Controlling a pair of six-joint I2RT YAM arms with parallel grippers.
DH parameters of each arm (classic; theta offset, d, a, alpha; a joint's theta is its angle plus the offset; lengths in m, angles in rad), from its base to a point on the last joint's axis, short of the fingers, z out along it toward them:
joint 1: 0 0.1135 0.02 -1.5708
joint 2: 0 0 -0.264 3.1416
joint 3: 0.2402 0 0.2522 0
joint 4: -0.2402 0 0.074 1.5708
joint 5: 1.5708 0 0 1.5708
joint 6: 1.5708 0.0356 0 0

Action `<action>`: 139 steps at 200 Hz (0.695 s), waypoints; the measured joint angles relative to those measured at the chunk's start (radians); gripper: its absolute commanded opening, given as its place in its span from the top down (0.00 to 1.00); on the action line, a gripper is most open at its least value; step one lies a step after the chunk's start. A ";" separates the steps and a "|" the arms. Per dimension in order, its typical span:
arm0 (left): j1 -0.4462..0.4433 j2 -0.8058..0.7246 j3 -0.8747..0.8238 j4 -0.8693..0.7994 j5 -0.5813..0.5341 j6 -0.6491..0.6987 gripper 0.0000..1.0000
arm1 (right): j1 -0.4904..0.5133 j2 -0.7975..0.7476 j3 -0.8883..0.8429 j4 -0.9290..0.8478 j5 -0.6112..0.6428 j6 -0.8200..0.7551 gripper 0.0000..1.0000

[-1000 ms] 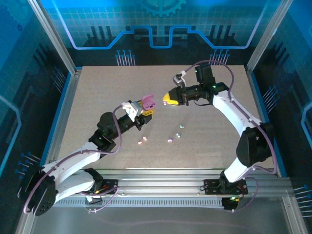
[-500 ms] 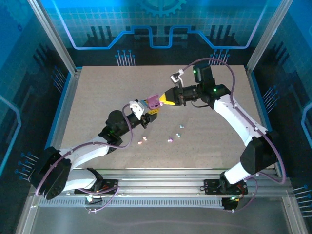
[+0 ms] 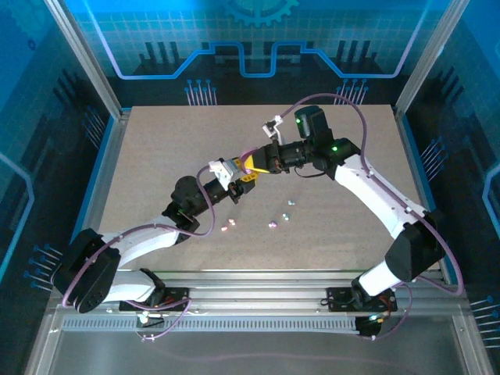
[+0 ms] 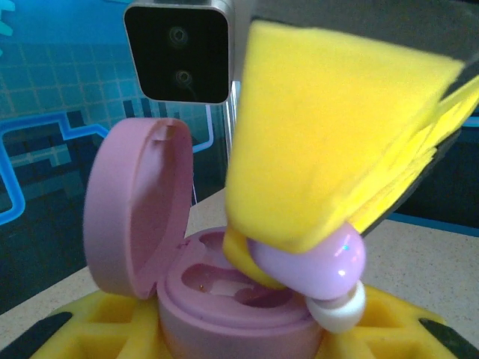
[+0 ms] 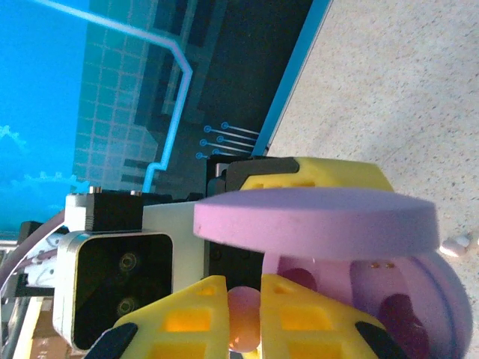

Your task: Insert the wireless bluetooth earbuds into the charging case

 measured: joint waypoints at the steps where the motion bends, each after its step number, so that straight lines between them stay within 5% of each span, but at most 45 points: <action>1: 0.000 0.000 0.000 0.000 0.000 0.000 0.68 | 0.000 0.000 0.000 0.000 0.000 0.000 0.86; 139: -0.004 0.005 0.002 0.004 0.035 -0.008 0.68 | 0.003 -0.008 0.016 -0.014 0.090 -0.019 0.84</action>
